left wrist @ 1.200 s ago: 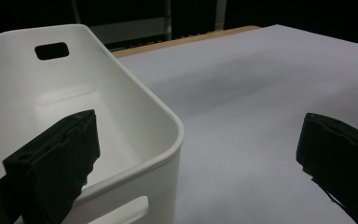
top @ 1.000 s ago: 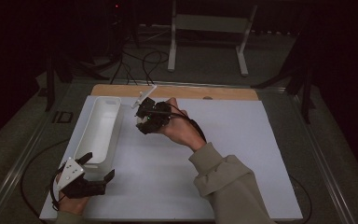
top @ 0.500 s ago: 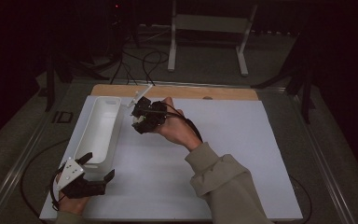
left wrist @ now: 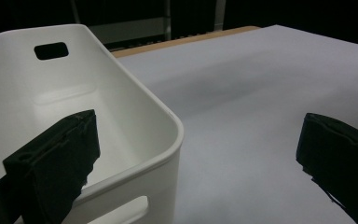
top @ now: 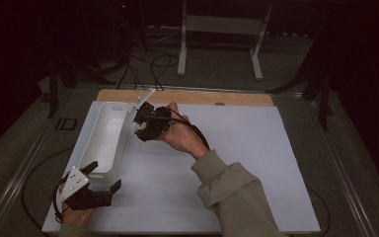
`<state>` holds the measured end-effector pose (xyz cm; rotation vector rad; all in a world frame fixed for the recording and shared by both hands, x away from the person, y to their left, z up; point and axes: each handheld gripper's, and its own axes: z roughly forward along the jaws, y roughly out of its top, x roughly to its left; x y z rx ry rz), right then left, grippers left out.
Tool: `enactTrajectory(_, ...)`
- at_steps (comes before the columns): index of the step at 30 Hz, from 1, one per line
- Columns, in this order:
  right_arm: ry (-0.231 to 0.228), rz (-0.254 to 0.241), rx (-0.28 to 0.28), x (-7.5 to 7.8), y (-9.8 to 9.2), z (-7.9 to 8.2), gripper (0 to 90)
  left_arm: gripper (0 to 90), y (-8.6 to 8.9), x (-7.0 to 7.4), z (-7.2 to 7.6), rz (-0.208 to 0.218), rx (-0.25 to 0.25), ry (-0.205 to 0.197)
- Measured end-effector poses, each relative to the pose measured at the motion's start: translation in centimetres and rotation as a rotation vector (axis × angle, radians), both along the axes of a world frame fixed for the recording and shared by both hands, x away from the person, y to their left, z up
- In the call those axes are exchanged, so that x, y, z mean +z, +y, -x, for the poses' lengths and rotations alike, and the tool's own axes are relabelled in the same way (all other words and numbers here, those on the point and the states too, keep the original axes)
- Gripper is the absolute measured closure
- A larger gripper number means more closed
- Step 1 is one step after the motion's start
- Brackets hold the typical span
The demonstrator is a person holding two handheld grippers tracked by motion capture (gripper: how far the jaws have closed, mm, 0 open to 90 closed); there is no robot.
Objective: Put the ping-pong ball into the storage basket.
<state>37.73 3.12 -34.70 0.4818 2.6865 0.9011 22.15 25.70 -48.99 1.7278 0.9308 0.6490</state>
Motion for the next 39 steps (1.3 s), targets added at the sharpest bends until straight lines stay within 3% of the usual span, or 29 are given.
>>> enactTrajectory(39, 0.023, -0.023, 0.019, -0.5, 2.9, 0.1, 50.6, 0.0, 0.0, 0.0, 0.0, 0.0, -0.001, 0.0)
